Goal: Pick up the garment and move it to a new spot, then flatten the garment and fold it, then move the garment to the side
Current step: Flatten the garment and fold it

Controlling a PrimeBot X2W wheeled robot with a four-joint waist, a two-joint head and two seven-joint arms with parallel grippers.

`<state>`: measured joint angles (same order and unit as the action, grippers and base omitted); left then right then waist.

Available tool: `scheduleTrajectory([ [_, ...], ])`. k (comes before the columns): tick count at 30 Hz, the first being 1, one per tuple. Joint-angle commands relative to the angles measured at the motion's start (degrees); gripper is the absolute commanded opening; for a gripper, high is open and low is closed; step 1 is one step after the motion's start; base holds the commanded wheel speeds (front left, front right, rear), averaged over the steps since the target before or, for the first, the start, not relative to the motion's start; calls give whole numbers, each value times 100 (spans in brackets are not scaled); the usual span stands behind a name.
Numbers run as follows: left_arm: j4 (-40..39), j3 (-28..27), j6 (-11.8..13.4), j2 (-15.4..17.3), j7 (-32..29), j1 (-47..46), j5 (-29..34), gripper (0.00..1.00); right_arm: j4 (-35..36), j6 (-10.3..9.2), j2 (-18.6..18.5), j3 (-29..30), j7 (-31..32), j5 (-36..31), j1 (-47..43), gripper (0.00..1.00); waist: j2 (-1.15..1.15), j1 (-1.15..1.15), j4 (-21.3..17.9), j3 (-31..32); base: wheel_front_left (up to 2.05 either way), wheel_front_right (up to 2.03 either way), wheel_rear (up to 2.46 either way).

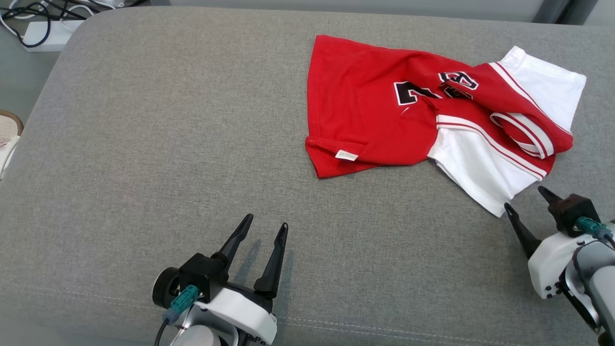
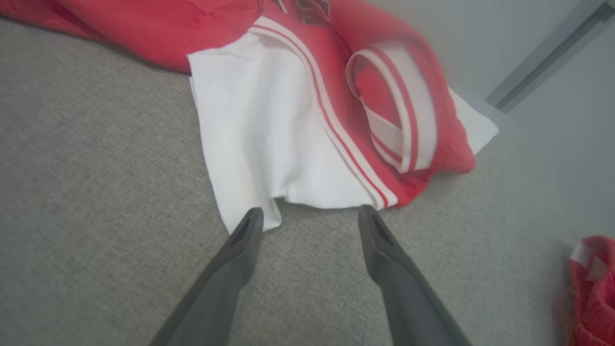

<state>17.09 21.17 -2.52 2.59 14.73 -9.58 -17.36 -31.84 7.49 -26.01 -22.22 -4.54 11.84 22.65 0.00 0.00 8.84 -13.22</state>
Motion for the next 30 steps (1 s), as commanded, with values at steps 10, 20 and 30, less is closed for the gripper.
scheduleTrajectory([
  [10, -113, -179, -58, 29, 27, -60, -41, 100, 102, 0, 119, 36, 13, -35, 116, 100, 0, 0, 81, -7, 0, 0, 0],
  [20, -100, -240, -75, 29, 27, -22, 54, 100, 37, 0, 476, 283, -126, 714, -344, 100, 0, 0, -4, -6, 0, 0, 0],
  [30, -124, -204, -94, 29, 27, -116, 107, 100, -326, 0, 828, 452, -378, 1445, -157, 100, 0, 0, 1, -95, 0, 0, 0],
])
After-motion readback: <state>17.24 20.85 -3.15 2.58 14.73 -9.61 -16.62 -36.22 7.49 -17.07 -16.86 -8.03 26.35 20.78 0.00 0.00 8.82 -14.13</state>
